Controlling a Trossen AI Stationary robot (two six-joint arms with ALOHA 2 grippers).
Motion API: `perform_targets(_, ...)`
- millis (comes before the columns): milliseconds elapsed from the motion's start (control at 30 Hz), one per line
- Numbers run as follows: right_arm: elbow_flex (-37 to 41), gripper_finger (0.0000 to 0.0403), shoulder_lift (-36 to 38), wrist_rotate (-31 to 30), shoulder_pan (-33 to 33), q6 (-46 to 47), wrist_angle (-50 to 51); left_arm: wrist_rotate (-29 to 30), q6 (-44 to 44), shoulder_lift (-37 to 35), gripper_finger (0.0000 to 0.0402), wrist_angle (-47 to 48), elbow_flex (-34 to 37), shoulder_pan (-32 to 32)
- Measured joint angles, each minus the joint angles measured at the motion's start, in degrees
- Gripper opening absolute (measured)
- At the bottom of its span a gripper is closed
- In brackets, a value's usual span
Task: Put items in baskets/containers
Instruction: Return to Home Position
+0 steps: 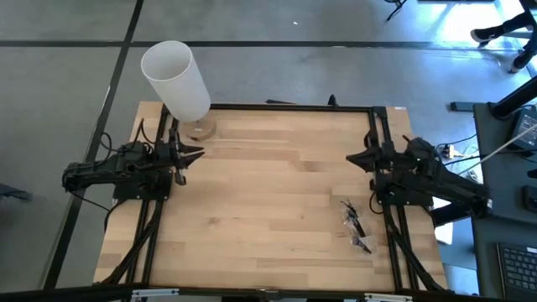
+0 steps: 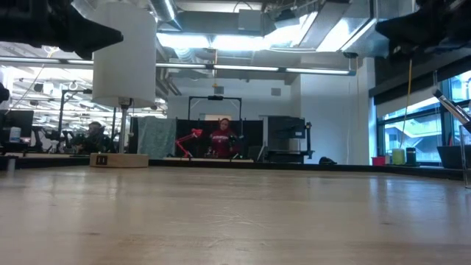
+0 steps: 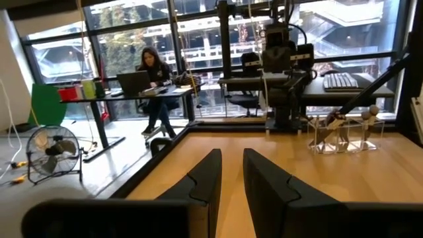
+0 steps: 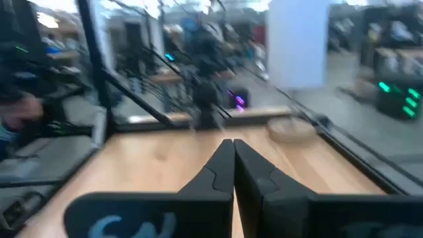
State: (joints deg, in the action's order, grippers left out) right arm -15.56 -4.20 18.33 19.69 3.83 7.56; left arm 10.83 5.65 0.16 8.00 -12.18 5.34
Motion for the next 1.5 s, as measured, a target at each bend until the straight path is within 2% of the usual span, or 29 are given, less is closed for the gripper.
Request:
perform_targets(267, 10.5, 0.0002, 1.0, 1.2, -0.6, 0.6, -11.7, 0.0, 1.8, -0.1, 0.0058, -4.0, 2.7, 0.0)
perform_targets(533, 13.5, 0.0002, 1.0, 3.8, -0.7, -3.1, -12.1, 0.3, 4.0, -0.2, 0.0058, -3.6, 2.8, 0.0)
perform_targets(733, 15.3, 0.0003, 0.6, 3.7, -0.4, -4.2, -12.9, 1.3, 5.1, -0.2, 0.0058, -8.6, 5.2, 0.0)
perform_targets(800, 15.2, 0.0003, 0.6, 2.1, -0.3, -5.7, -12.6, 1.3, 5.6, -0.2, 0.0058, -10.0, 6.6, 0.0)
perform_targets(900, 15.2, 0.0003, 0.4, -5.0, -0.3, -5.7, -10.6, 1.9, 6.1, -0.2, 0.0058, -11.1, 8.5, 0.0)
perform_targets(1033, 15.2, 0.0010, -0.8, -11.1, -0.3, -5.6, -9.7, 5.4, 6.1, -0.2, 0.0058, -11.7, 10.7, 0.0)
perform_targets(1500, 15.2, 0.0025, -1.3, -11.3, -0.3, -8.8, -9.7, 4.4, -0.3, 1.0, 0.0058, -11.0, 11.7, 0.0)
